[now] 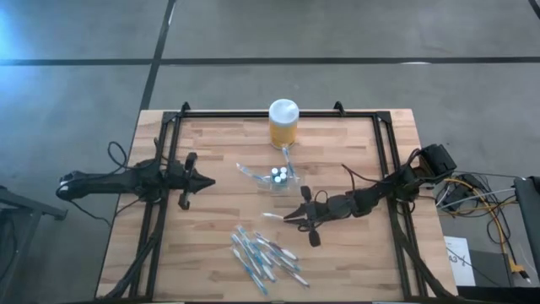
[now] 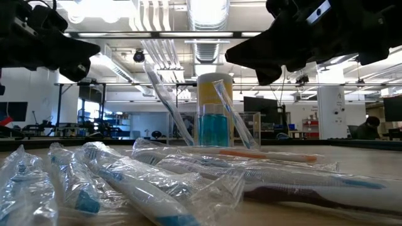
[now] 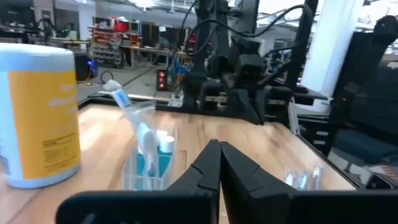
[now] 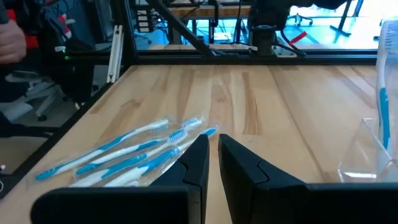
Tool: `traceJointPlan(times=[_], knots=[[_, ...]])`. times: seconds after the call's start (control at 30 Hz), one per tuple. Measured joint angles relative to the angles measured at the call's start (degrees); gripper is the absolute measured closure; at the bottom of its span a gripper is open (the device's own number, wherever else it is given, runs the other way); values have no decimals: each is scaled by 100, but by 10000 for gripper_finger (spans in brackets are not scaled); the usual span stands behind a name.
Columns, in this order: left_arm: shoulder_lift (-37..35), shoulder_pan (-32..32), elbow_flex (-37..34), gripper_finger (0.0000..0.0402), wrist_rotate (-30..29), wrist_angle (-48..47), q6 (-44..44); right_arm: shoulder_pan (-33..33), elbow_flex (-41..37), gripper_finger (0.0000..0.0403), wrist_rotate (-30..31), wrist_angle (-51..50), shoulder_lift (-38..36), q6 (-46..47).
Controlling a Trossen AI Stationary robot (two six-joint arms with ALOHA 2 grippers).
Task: Pick & Place toothbrushing station
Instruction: Put the orange toothbrush into the transparent organizer
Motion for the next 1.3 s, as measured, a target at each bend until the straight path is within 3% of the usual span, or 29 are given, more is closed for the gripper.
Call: traceJointPlan(times=[0.33,0.97,1.2,1.3], knots=[[-17,-1,-2,398,-214,-366,116,39,56,369,-4,-423,-35,705],[-19,-1,-9,396,-313,-685,195,439,2496,369,197,-6164,-37,1585],[-19,-1,-11,384,-312,-690,192,509,2996,369,231,-6705,-37,1904],[-19,-1,-11,382,-293,-694,192,500,3088,369,651,-7147,-37,2166]])
